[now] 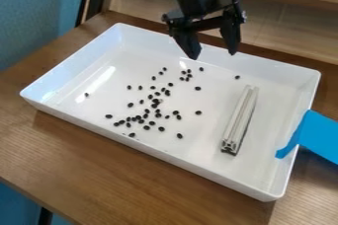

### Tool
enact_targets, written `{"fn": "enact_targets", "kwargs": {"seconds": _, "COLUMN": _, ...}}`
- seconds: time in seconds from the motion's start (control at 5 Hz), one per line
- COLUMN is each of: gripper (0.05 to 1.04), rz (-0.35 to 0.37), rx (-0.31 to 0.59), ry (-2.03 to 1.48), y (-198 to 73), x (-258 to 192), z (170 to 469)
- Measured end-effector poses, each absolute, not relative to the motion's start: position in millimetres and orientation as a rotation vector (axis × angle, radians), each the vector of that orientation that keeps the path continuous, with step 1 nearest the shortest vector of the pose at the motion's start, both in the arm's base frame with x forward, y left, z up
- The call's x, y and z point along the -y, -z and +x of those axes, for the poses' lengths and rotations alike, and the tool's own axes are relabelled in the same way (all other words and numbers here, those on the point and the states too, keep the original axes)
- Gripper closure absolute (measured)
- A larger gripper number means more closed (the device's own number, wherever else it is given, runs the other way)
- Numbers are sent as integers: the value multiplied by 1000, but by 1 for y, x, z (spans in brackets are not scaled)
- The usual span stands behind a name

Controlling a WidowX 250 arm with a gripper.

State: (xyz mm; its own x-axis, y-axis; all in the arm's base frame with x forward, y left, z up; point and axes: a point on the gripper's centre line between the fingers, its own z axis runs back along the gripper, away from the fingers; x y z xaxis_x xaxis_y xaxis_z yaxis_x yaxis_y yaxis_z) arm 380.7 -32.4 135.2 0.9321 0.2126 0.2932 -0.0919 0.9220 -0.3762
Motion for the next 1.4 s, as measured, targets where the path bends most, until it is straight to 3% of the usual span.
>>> {"fn": "enact_targets", "kwargs": {"seconds": 0.6, "gripper": 83, "rz": -295, "rx": 291, "ry": -131, "y": -97, "x": 55, "z": 367}}
{"fn": "enact_targets", "kwargs": {"seconds": 1.4, "gripper": 83, "rz": -213, "rx": 318, "ry": -97, "y": -89, "x": 60, "z": 367}}
